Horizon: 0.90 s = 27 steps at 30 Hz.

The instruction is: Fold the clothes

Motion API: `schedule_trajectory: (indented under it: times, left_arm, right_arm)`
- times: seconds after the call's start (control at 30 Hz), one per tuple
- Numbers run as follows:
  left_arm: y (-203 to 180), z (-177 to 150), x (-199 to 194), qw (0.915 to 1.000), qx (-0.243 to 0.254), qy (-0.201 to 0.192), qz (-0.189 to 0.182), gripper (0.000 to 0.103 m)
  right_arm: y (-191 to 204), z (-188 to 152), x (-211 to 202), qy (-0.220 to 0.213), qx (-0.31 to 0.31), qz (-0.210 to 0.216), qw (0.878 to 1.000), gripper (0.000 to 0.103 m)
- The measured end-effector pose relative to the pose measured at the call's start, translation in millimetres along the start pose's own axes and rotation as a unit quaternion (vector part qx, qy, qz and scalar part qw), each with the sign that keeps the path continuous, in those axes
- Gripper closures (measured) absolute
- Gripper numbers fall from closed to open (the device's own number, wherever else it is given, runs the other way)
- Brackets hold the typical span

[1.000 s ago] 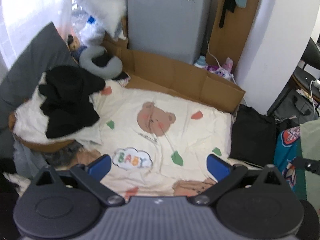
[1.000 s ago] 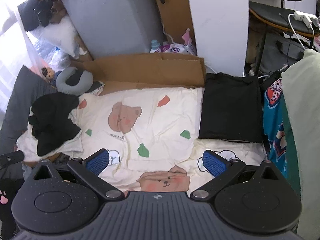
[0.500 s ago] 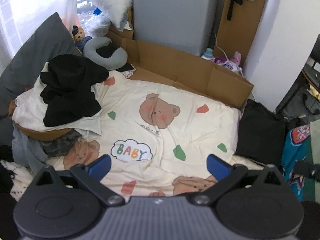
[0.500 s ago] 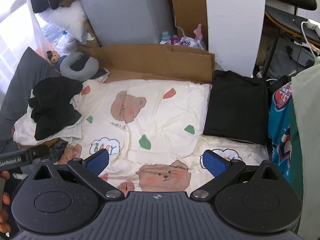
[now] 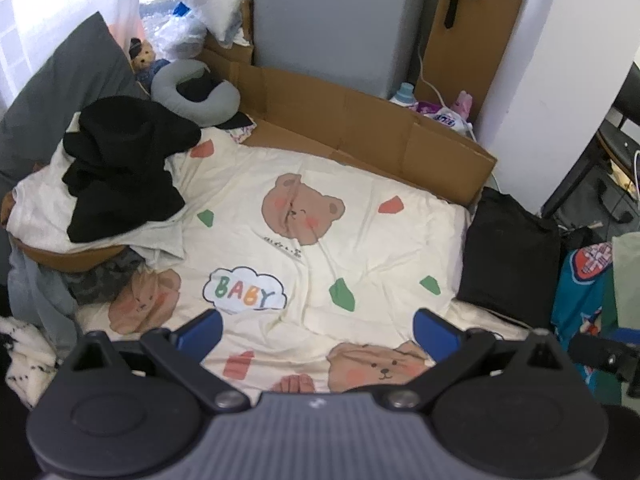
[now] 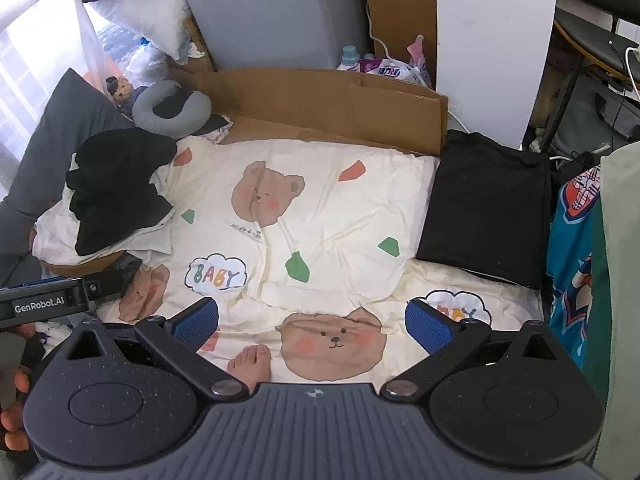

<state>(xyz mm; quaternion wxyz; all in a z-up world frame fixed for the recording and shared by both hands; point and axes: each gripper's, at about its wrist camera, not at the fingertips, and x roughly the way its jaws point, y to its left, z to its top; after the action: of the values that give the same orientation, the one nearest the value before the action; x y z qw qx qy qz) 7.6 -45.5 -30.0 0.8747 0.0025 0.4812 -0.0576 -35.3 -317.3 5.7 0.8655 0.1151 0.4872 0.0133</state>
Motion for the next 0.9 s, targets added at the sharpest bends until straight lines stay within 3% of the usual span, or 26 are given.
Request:
schedule_trajectory:
  times: [0.43, 0.9]
  left_arm:
    - [2.0, -1.1, -2.0, 0.9999, -0.004, -0.008, 0.014, 0.001]
    - [1.2, -3.4, -3.7, 0.9999, -0.008, -0.014, 0.006, 0.001]
  right_arm:
    - [4.3, 1.0, 2.2, 0.006, -0.001, -0.002, 1.000, 0.001]
    - [8.5, 1.2, 4.8, 0.006, 0.000, -0.004, 1.000, 0.001]
